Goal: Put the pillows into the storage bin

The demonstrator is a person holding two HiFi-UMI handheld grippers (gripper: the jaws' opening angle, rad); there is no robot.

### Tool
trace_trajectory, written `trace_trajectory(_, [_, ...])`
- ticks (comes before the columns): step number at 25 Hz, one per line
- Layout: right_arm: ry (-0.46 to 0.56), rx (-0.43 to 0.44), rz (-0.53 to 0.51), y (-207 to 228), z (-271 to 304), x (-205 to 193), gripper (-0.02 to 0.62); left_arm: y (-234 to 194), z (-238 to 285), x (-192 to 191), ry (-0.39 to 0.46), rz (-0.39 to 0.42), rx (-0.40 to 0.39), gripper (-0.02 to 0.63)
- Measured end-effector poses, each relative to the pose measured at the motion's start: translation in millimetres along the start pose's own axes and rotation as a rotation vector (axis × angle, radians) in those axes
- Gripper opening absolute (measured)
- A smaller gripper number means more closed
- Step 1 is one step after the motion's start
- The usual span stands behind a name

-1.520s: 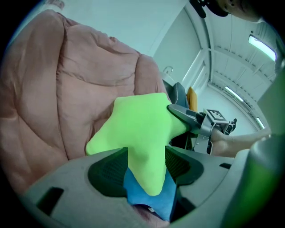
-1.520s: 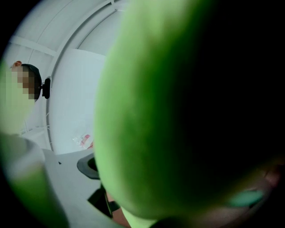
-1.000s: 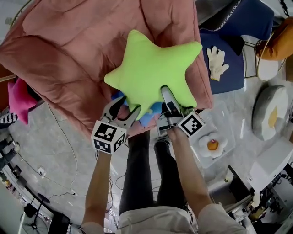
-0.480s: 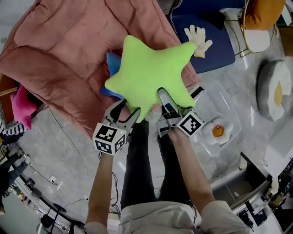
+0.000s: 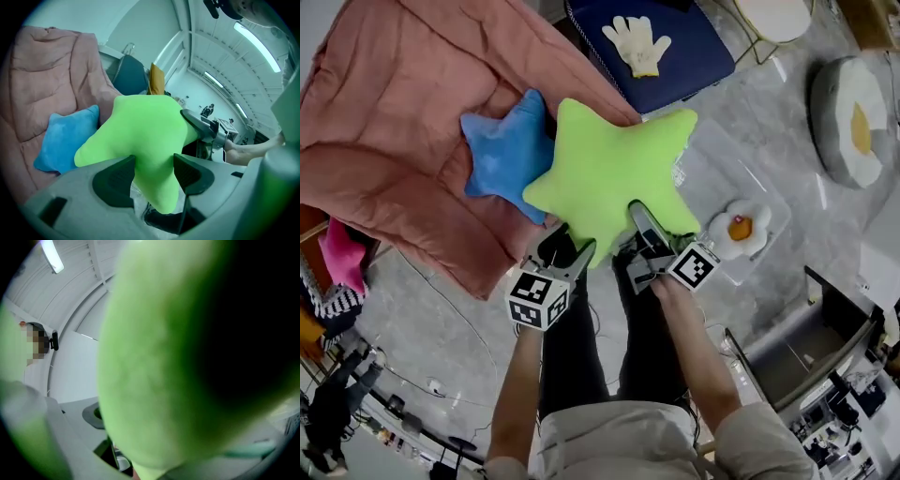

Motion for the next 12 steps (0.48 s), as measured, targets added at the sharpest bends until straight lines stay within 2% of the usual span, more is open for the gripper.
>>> trace_trajectory(5, [0.033, -0.026, 0.001, 21.1, -44.4, 24.2, 0.445, 35.3, 31.5, -4.2, -0.090, 0.024, -0.096, 0.259])
trace_trajectory(12, [0.115, -0.066, -0.012, 49.5, -102.2, 47.2, 0.446, 78.0, 73.3, -15.3, -0.199, 0.095, -0.183, 0.258])
Point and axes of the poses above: the fingertips, and each gripper's own axes: z forward along the fingers, y to its right, x out of its top, the point moved 6 cm from there along -z, backward along the fingers, and after that the axes turned 4 degrees about -x, right-handed, at the moved point
